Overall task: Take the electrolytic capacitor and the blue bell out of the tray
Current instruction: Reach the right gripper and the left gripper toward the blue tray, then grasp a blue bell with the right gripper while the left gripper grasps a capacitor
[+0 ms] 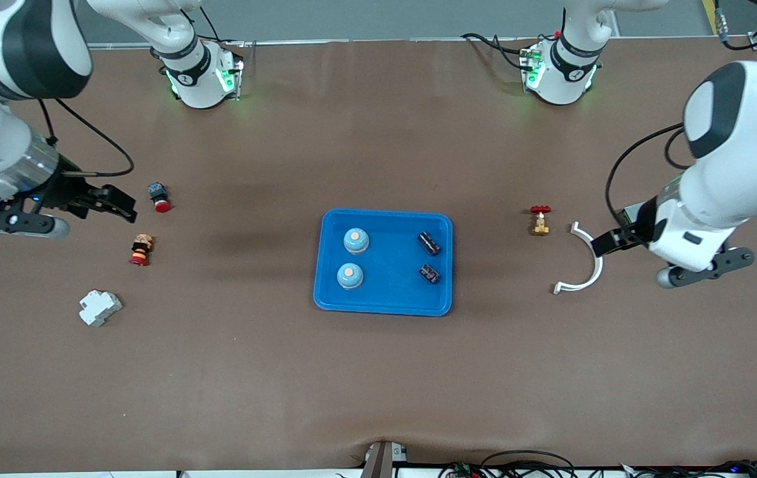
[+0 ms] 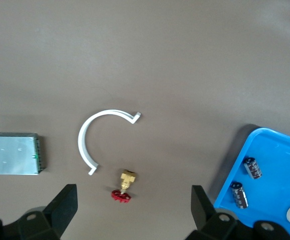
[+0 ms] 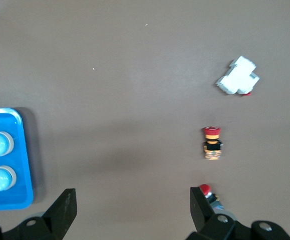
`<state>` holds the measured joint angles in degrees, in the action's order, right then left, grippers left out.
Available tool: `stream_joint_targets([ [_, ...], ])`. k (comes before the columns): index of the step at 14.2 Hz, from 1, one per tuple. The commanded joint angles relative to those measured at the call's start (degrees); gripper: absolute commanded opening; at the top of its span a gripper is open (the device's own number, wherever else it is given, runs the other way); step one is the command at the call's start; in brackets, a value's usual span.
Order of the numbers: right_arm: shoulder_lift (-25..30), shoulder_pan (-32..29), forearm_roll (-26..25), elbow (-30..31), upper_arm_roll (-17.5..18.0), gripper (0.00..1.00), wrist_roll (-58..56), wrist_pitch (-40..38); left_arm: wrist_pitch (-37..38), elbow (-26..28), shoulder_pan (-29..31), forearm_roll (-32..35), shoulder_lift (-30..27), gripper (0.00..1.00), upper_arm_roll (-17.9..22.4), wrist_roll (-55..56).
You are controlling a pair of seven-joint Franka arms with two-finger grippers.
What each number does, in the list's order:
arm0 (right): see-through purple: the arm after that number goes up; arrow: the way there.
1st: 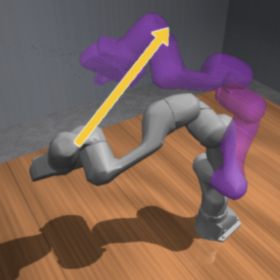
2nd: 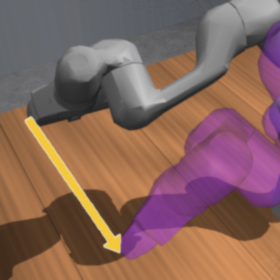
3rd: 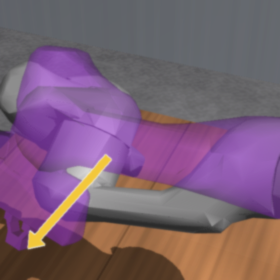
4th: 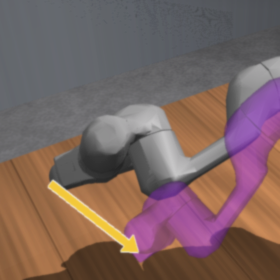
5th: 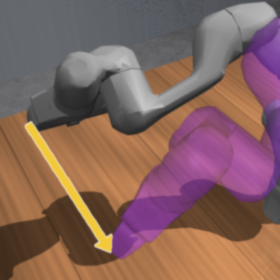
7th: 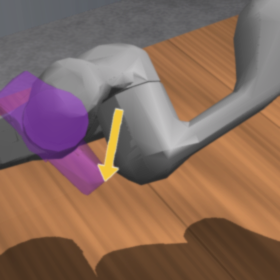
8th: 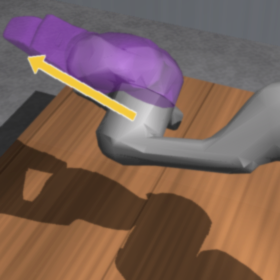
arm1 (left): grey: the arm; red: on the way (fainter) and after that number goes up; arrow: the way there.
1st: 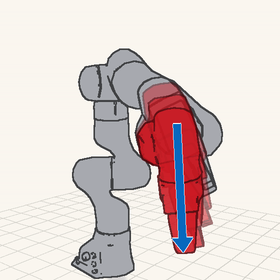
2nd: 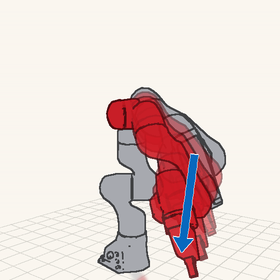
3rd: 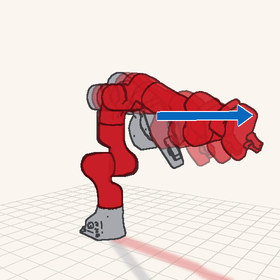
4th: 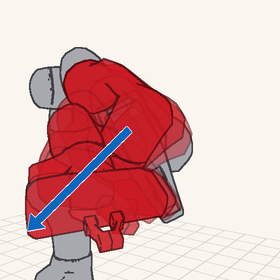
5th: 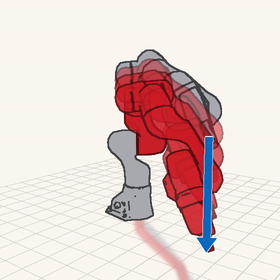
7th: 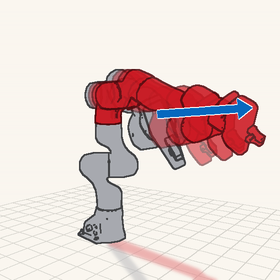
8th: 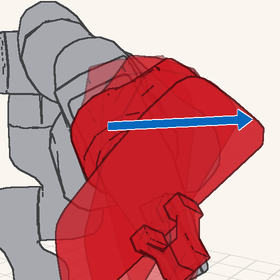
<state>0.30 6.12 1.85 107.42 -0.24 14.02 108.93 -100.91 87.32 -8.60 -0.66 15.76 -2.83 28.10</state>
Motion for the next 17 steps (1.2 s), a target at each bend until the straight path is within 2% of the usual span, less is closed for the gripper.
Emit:
stream_joint_targets([
  [1,0.4,3.9,-0.4,4.1,-0.2,1.0,7.7,5.2,-2.3,-1.2,-0.3,0.0,3.1,1.0,-0.1,0.8],
  [4,-1.3,9.2,-0.3,5.7,-0.2,1.0,14.9,9.7,-8.1,-1.1,-2.1,-1.1,7.3,1.0,0.1,0.8],
  [8,-6.2,16.2,-0.4,5.3,-0.3,1.0,25.8,10.9,-9.8,-1.2,-4.7,-1.0,10.2,1.0,0.1,5.2],
  [10,-8.7,20.0,-0.4,5.2,-0.3,1.0,27.5,14.2,-10.8,-1.2,-6.3,-1.1,10.8,1.0,0.1,7.1],
  [14,-14.5,23.8,-0.5,2.9,-0.3,1.0,31.7,18.1,-14.2,-1.2,-8.9,-0.9,12.6,1.0,0.3,14.7],
  [17,-17.6,26.3,-0.5,2.6,-0.3,1.0,34.0,22.1,-18.0,-2.4,-11.6,-0.4,15.2,1.0,0.5,27.9],
])
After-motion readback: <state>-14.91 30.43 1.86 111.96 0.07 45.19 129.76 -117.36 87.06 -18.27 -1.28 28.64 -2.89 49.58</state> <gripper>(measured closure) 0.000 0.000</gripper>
